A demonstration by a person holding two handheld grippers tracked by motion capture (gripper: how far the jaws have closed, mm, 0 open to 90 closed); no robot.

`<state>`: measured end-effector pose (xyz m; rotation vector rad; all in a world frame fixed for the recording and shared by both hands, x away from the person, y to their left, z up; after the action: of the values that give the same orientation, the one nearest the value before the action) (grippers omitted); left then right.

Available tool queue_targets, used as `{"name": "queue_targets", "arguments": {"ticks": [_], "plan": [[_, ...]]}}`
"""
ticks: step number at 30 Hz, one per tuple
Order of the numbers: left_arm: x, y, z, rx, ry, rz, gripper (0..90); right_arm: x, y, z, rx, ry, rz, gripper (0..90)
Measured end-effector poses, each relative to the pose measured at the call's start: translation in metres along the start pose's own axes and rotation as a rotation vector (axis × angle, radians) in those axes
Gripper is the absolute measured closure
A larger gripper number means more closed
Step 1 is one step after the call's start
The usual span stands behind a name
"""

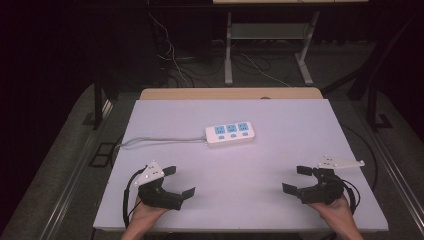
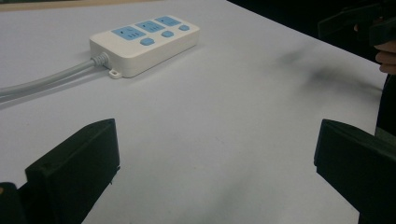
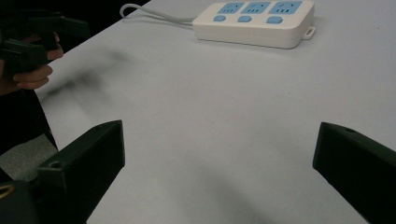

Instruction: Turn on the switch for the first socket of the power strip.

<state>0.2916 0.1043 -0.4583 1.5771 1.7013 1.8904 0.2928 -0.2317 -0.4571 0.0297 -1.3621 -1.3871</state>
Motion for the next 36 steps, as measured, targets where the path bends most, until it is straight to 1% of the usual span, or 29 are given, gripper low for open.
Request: {"name": "queue_targets", "arguments": {"ticks": [12,23,28,36], "plan": [[0.0007,-0.0012,0.0006,0.008,-0.014,0.005,0.0,-0.0002,-0.0013,-0.0014,0.0,0.003,0.009,1.8],[-0.0011,-0.0015,0.0014,0.009,-0.025,0.034,0.0,-0.0017,-0.0026,-0.0003,0.009,0.006,0.026,1.8],[-0.0028,-0.0014,-0.0011,-0.013,-0.029,0.066,0.0,-0.0028,-0.0034,0.0007,0.017,0.01,0.035,1.8],[-0.0014,0.0039,-0.0064,-0.035,-0.041,0.087,0.0,-0.0038,-0.0037,0.0021,0.022,0.016,0.04,1.8]]}}
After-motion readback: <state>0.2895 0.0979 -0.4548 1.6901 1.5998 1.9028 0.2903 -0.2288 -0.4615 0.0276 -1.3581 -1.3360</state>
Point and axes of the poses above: each handheld gripper's, and its own axes: x roughly backward along the jaws, y roughly out of its top, z roughly to its left, the point moved 9 cm from there along -x, roughly forward along the jaws, and after that the axes turned 11 degrees about z, right-handed, at the moved point
